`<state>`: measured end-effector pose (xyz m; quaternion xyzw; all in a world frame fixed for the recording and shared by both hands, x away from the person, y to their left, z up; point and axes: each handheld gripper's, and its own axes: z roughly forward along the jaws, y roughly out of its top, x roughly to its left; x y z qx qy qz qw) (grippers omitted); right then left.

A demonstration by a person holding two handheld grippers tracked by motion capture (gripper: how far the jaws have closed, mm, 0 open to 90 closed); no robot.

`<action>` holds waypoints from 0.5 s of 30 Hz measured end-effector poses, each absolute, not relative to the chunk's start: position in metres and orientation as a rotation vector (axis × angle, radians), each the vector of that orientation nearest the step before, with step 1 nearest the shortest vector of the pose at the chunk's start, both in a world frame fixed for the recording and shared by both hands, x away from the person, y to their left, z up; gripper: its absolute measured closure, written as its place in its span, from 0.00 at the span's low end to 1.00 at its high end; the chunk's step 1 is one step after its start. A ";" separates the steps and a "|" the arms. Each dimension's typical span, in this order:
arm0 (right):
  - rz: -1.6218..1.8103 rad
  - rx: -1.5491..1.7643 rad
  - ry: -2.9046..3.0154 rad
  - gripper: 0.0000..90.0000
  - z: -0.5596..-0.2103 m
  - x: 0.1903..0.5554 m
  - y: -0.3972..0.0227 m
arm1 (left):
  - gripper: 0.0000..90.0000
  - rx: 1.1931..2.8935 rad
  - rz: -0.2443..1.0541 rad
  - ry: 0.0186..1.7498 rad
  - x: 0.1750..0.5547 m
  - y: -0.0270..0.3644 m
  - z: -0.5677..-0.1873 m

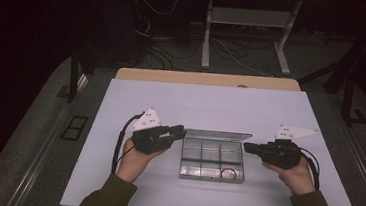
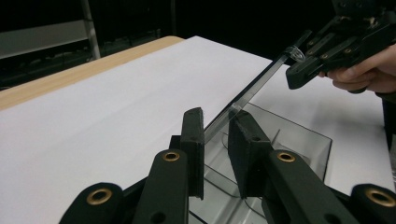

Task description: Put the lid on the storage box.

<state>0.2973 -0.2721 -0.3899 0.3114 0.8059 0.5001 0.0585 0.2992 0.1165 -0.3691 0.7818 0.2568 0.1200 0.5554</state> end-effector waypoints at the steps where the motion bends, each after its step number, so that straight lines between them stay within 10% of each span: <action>1: 1.524 0.932 2.443 0.99 -0.389 0.295 -0.272 | 0.83 1.846 0.283 0.605 0.298 0.117 -0.369; 15: 1.582 0.891 2.445 0.99 -0.386 0.285 -0.270 | 0.74 1.886 0.260 0.595 0.281 0.119 -0.379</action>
